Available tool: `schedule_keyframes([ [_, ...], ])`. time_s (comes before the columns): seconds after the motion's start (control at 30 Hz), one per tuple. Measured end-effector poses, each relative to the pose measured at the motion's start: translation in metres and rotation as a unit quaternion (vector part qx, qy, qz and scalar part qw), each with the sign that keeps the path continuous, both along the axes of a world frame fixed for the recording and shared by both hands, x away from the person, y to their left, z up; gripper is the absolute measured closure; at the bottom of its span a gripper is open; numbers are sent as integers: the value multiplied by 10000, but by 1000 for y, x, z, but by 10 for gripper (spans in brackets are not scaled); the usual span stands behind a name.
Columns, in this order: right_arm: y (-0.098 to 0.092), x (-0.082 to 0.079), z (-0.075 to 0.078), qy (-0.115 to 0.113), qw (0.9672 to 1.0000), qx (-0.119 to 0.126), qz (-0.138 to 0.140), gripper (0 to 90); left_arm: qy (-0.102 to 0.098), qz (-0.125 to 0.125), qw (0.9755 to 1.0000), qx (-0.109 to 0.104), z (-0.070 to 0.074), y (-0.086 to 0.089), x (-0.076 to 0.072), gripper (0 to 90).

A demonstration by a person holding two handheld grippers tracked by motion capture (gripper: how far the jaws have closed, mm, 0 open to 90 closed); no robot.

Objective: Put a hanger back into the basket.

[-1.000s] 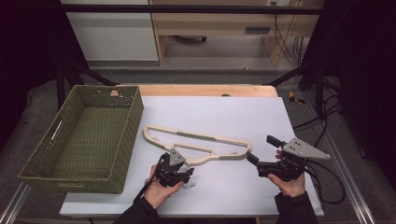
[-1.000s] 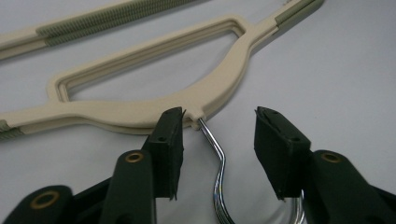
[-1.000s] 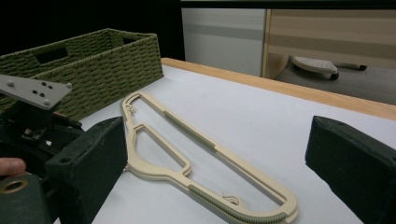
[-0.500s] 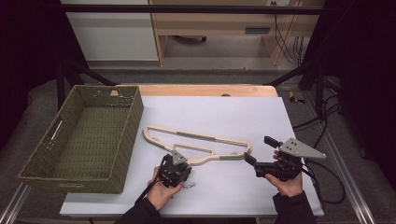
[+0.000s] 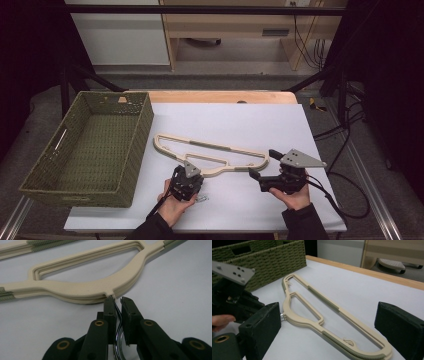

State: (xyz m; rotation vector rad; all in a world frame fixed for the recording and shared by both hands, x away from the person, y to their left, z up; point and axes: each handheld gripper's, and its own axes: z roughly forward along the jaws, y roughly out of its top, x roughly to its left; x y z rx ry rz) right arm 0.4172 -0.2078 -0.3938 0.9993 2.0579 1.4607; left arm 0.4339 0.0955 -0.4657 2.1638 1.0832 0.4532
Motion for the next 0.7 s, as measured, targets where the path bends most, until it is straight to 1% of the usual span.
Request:
schedule_keyframes([
  [0.1, 9, 3, -6, 42, 9999, -79, 115, 82, -68, 36, 10000, 63, 5, 3, -1, 837],
  [0.13, 14, 4, -9, 93, 9998, -140, 140, 84, -100, 36, 9999, 28, 7, 5, -1, 849],
  [0.2, 15, 5, -10, 115, 9997, -162, 156, 85, -12, 17, 10000, -75, 10, 8, 1, 852],
  [0.3, 18, 6, -13, 155, 9996, -165, 187, 91, -35, 6, 10000, -21, 11, 8, 1, 855],
  [0.33, 19, 6, -13, 161, 9996, -156, 193, 94, -46, 44, 10000, -53, 10, 7, 0, 856],
  [0.37, 19, 6, -13, 151, 9995, -145, 215, 99, -57, 35, 10000, -28, 11, 8, -1, 856],
  [0.47, 24, 7, -15, 167, 9993, -147, 294, 109, -144, -45, 9999, 37, 18, 10, -3, 859],
  [0.53, 29, 8, -16, 184, 9989, -206, 369, 114, -209, -67, 9998, 31, 23, 11, -5, 862],
  [0.57, 33, 9, -17, 196, 9987, -226, 415, 119, -254, -58, 9997, -4, 25, 12, -6, 863],
  [0.6, 37, 11, -17, 196, 9985, -237, 463, 121, -253, -94, 9996, 34, 28, 13, -6, 864],
  [0.67, 46, 13, -18, 196, 9979, -311, 530, 122, -272, -90, 9996, -18, 32, 15, -7, 869],
  [0.7, 51, 15, -19, 191, 9976, -360, 560, 133, -271, -122, 9996, 18, 34, 16, -7, 872],
])
